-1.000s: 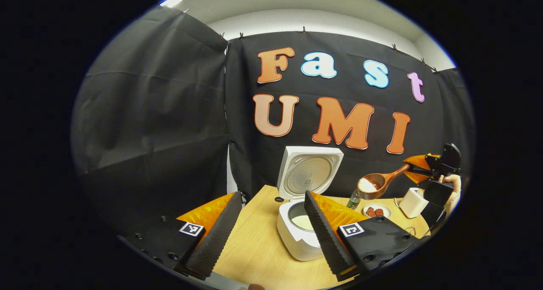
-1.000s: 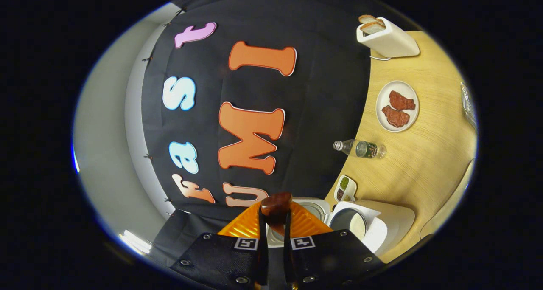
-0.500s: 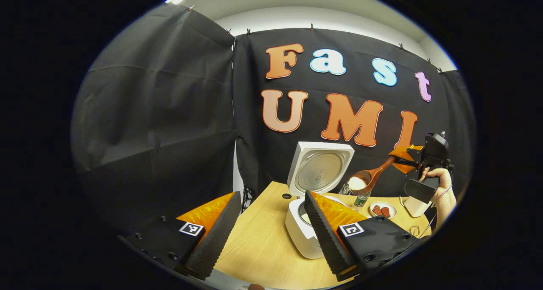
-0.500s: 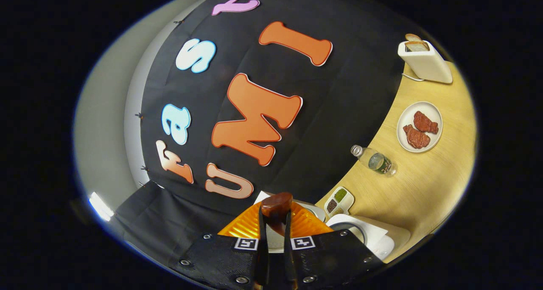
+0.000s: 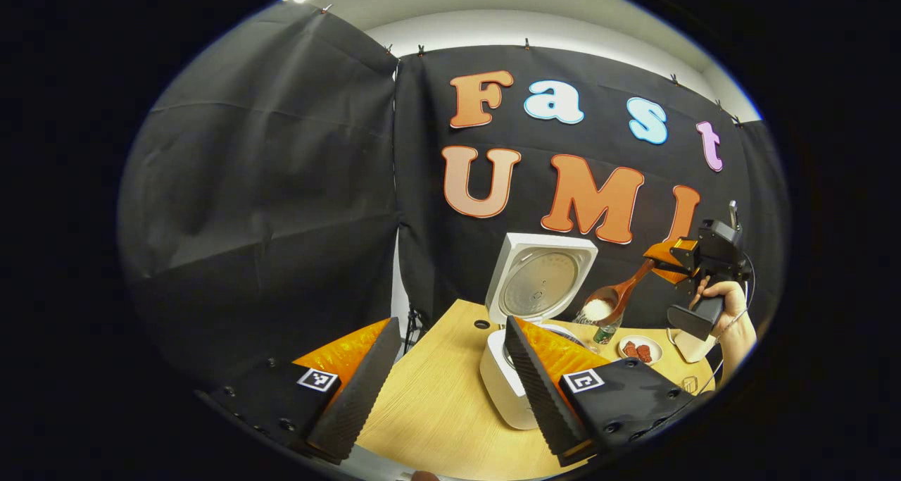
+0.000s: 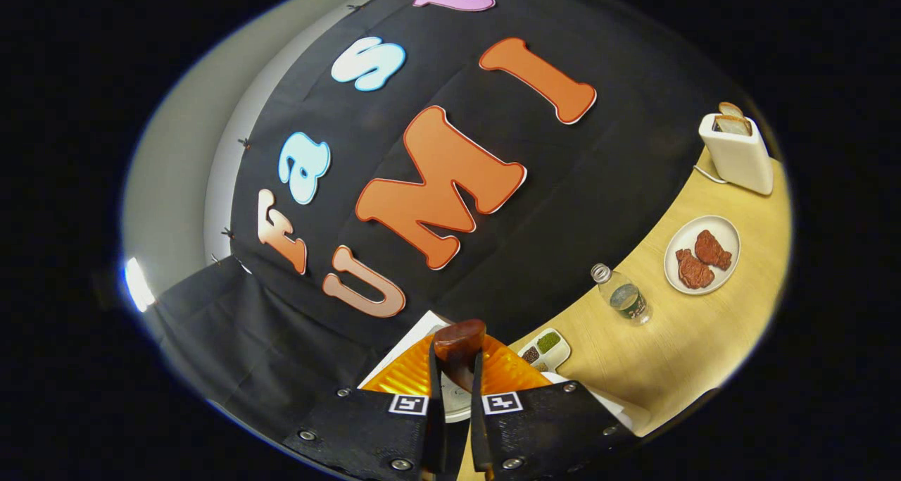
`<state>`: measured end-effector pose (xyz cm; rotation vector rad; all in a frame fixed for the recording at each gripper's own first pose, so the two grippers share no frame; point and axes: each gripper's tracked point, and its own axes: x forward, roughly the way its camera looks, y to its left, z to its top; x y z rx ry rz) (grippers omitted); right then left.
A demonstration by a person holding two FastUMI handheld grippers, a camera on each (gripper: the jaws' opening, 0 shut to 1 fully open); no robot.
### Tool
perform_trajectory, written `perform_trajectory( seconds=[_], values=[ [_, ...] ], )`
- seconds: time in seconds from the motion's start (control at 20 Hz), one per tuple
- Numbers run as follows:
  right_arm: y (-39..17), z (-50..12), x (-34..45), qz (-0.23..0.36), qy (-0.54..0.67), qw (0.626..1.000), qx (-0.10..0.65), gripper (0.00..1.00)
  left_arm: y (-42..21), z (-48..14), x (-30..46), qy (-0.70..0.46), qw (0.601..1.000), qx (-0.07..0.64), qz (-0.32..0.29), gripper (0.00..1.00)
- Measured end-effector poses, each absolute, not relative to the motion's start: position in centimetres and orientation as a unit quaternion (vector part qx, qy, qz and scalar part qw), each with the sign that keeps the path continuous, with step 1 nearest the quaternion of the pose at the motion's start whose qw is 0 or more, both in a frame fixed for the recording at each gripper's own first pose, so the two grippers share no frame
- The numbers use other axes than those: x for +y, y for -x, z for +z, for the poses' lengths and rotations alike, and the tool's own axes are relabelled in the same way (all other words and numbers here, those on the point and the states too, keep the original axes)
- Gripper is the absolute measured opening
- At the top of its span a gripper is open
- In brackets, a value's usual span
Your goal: Close the left gripper, press the button to open the rice cooker; take a wooden spoon from the chopstick holder with the right hand, scoop a spoonful of rice and pour it into the rice cooker, then put the wooden spoon back into the chopstick holder.
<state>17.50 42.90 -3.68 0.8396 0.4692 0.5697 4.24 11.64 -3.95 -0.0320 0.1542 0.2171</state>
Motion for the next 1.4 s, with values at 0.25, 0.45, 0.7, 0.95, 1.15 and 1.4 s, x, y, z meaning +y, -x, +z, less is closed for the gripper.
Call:
perform_trajectory(
  seconds=[0.25, 0.45, 0.7, 0.95, 1.15, 1.4],
  values=[
    [-17.2, -3.5, 43.7, 0.282, -0.377, 0.854, 0.219, 0.14, -4.4, -3.8, 11.8, 0.016, 0.991, 0.075, 0.108, 1.00],
    [-17.1, -3.0, 44.3, 0.296, -0.335, 0.872, 0.199, 0.13, -4.3, -3.8, 11.7, 0.005, 0.992, 0.073, 0.106, 1.00],
    [-16.3, -2.0, 45.3, 0.321, -0.286, 0.886, 0.173, 0.14, -4.4, -3.7, 11.5, 0.003, 0.992, 0.072, 0.102, 1.00],
    [-15.2, -1.2, 46.7, 0.348, -0.226, 0.899, 0.139, 0.13, -4.3, -3.8, 11.5, 0.005, 0.992, 0.073, 0.104, 1.00],
    [-14.0, -0.5, 47.5, 0.371, -0.174, 0.906, 0.111, 0.14, -4.0, -4.0, 11.8, 0.009, 0.991, 0.075, 0.107, 1.00],
    [-12.2, -0.2, 48.3, 0.397, -0.112, 0.907, 0.084, 0.14, -3.6, -4.2, 11.9, 0.009, 0.991, 0.076, 0.108, 1.00]
  ],
)
